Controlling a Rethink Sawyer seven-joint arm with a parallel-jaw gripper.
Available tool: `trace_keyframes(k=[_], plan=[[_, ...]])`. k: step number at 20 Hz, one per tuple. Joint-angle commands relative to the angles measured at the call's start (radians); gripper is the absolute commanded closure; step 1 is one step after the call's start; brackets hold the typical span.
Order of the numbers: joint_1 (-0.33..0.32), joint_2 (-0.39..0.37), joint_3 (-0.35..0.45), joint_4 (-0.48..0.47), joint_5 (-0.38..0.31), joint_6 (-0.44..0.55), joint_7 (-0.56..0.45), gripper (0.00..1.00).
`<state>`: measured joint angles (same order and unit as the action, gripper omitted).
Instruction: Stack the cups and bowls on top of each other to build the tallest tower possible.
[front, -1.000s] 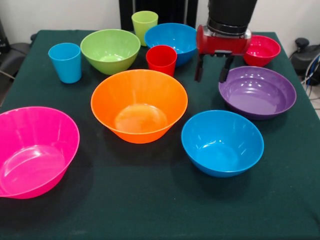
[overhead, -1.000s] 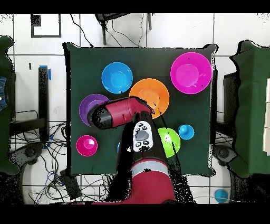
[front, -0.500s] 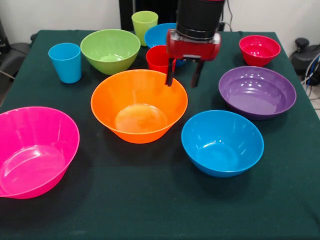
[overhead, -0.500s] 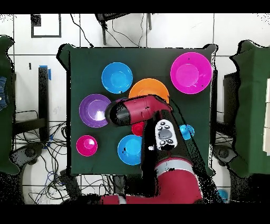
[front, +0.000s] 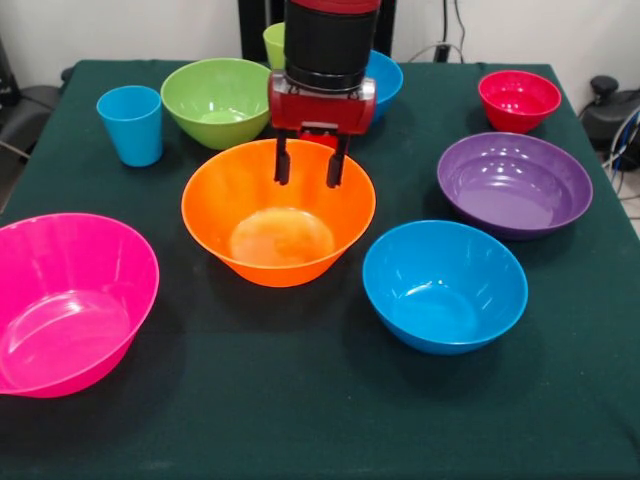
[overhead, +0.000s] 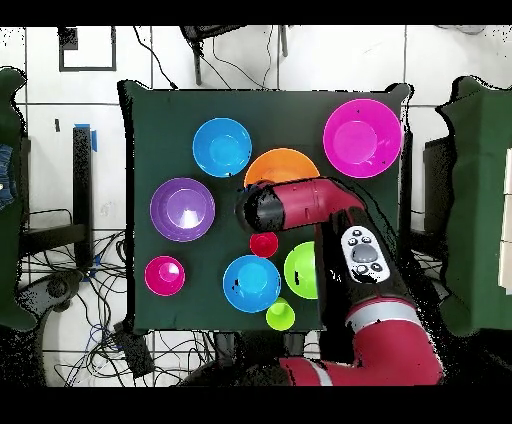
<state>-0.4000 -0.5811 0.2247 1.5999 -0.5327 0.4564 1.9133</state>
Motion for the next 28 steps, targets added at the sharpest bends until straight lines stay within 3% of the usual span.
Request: trace_keyframes(k=[1,7,12,20,28], plan=[[-0.016,0.051,0.172,0.020,-0.075,0.057,-0.262,0.00],[-0.011,0.044,0.178,0.037,-0.072,0.078,-0.214,0.00],[-0.047,0.040,0.247,0.100,0.000,0.098,-0.178,0.00],[-0.038,0.039,0.300,0.144,0.047,0.090,-0.092,0.00],[-0.019,0.043,0.260,0.129,-0.014,0.055,-0.079,0.00]])
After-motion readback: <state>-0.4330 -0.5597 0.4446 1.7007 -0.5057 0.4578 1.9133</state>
